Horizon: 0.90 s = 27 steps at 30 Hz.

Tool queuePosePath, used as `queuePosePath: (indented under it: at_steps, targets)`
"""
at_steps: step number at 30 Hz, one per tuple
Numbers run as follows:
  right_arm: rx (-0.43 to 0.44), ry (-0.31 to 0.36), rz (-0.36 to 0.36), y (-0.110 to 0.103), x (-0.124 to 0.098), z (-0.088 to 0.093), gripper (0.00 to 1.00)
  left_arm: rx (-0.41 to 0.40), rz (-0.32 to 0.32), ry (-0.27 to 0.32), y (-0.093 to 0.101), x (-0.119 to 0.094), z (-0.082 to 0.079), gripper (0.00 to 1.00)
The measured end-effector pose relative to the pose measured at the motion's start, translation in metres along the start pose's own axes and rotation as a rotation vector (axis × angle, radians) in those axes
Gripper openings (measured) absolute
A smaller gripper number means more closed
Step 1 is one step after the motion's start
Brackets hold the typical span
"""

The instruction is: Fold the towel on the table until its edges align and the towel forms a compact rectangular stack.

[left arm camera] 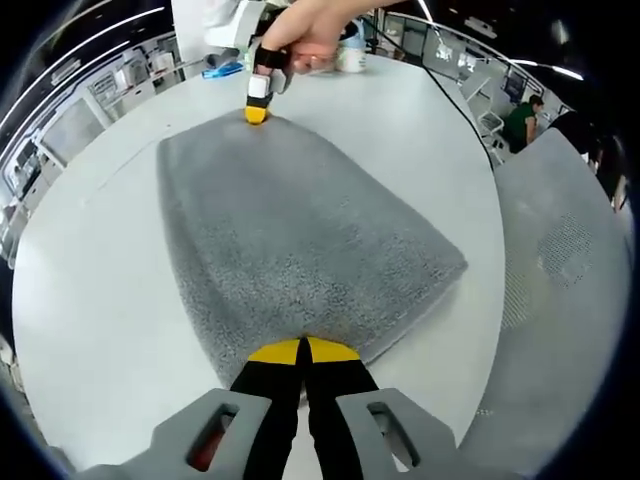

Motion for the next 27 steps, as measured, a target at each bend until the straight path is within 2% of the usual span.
queuePosePath:
  at_steps: [27]
  targets:
    - [-0.009,0.016,0.007,0.007,0.005,-0.018,0.0,0.017,0.05,0.04,0.014,0.011,-0.016,0.01]
Point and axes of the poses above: the point that each gripper's makers call its tool centre point, and the gripper's own axes: x roughly forward along the fingers, y roughly to its right, z roughly out of its underside, the point moved 7 cm from there along -x, roughly backward along the fingers, and after that the axes turned 6 degrees about x, right-handed, at the moved point
